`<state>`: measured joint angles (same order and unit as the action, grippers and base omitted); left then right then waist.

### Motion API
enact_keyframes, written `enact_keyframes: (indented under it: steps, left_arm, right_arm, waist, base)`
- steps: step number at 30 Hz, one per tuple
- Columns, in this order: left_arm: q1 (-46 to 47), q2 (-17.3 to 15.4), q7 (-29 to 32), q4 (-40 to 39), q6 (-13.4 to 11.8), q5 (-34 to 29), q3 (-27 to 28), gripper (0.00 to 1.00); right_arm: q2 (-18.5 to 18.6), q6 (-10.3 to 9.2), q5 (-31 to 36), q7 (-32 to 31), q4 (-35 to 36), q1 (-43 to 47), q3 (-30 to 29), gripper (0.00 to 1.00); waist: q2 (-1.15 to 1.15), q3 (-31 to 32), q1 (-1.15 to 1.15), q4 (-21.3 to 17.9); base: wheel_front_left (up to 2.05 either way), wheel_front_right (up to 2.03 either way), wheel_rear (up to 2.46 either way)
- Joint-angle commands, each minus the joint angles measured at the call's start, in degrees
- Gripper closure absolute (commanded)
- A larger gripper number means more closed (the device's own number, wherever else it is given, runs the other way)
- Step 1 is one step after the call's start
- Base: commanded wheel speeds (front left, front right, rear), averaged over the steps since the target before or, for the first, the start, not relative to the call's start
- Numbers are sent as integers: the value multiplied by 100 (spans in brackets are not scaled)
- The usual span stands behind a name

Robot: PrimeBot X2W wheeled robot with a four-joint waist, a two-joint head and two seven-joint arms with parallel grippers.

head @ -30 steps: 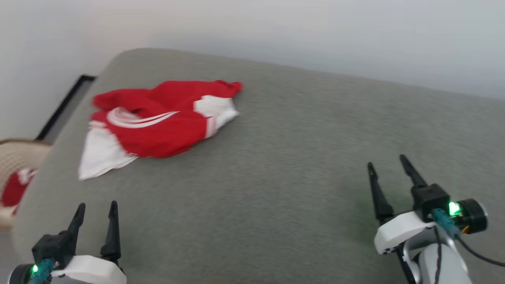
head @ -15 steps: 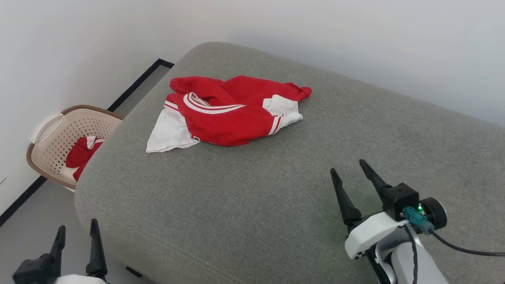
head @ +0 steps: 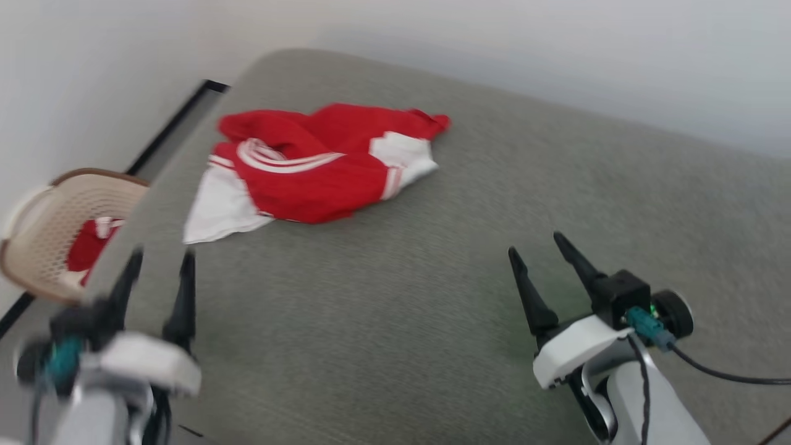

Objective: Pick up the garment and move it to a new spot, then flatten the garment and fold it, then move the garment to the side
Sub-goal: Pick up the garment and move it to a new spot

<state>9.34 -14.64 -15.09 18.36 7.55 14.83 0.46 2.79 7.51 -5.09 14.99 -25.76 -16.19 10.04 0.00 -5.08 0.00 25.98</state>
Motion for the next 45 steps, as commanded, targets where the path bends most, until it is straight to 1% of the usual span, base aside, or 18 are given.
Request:
enact_keyframes:
  steps: [1, 3, 7, 10, 12, 14, 16, 17, 21, 22, 26, 29, 30, 31, 32, 34, 40, 45]
  left_arm:
    - [322, -194, -11, 92, -12, 163, -203, 0]
    - [826, -545, -11, 333, -12, 464, -552, 0]
    - [1793, -1319, 23, 1158, -13, 1413, -1678, 0]
    - [2364, -1931, 373, 1517, -13, 2166, -2654, 0]
    - [2673, -2325, 754, 1633, -13, 2755, -3260, 0]
    - [3009, -2722, 1032, 1687, -13, 3286, -3714, 0]
    - [3224, -3030, 1345, 1747, -13, 3767, -4173, 0]
    - [3224, -3030, 1345, 1747, -13, 3767, -4173, 0]
    - [3621, -3459, 1737, 1890, -13, 4341, -4909, 0]
    - [3653, -3504, 1876, 1924, -13, 4572, -5068, 0]
    - [3812, -3626, 2297, 1988, -13, 5140, -5643, 0]
    - [3830, -3545, 2469, 2091, -18, 5448, -6027, 0]
    - [3842, -3509, 2520, 2111, -18, 5560, -6153, 31]
    - [3848, -3481, 2575, 2116, -18, 5595, -6271, 83]
    - [3899, -3446, 2500, 2091, -18, 5745, -6462, 100]
    - [4031, -3472, 2249, 2081, -12, 5818, -6552, 100]
    - [4589, -3599, 1071, 2264, -8, 5666, -6692, 100]
    - [4899, -3606, 445, 1991, -13, 5529, -6958, 100]
  right_arm:
    - [22, -4, 6, 29, 35, -112, 8, 0]
    - [18, -4, 18, 29, 55, -205, 29, 0]
    - [18, -4, -96, 29, 105, -250, 72, 0]
    - [13, -4, -176, 30, 199, -283, 167, 0]
    - [13, -4, -187, 29, 270, -353, 237, 0]
    - [12, -3, -177, 30, 338, -451, 297, 0]
    - [15, -4, -155, 30, 393, -506, 347, 0]
    - [15, -4, -155, 30, 393, -506, 347, 0]
    - [12, -4, -141, 30, 518, -627, 304, 0]
    - [11, -4, -129, 29, 550, -638, 301, 0]
    - [11, -4, -70, 29, 666, -706, 249, 0]
    - [13, -4, -41, 30, 730, -700, 213, 0]
    - [12, -4, -33, 29, 749, -695, 208, 0]
    - [12, -3, -36, 29, 768, -689, 202, 0]
    - [11, -4, -42, 29, 779, -678, 199, 0]
    - [12, -4, -85, 30, 771, -677, 216, 0]
    - [15, -4, -220, 29, 699, -563, 199, 0]
    - [13, -4, -386, 29, 689, -409, 150, 0]
  waist:
    - [0, -434, 0, -444]
    - [0, -647, 0, -678]
    - [0, -912, 0, -1160]
    - [0, -1107, 0, -1516]
    - [0, -1269, 0, -1737]
    - [0, -1446, 0, -1944]
    - [0, -1585, 0, -2126]
    - [0, -1585, 0, -2126]
    - [0, -1820, 0, -2379]
    - [0, -1882, 0, -2432]
    - [0, -2105, 0, -2572]
    - [0, -2212, 0, -2611]
    - [0, -2228, 0, -2611]
    - [0, -2238, 0, -2609]
    - [0, -2226, 0, -2593]
    - [0, -2146, 0, -2571]
    - [0, -1625, 0, -2544]
    - [0, -1213, 0, -2631]
  base:
    - [0, 0, 0]
    - [0, 0, 0]
    - [0, 0, 0]
    - [0, 0, 0]
    - [0, 0, 0]
    - [0, 0, 0]
    - [0, 0, 0]
    - [0, 0, 0]
    - [0, 0, 0]
    - [0, 0, 0]
    - [0, 0, 0]
    - [0, 0, 0]
    - [0, 0, 0]
    - [0, 0, 0]
    - [0, 0, 0]
    - [0, 0, 0]
    - [0, 0, 0]
    - [0, 0, 0]
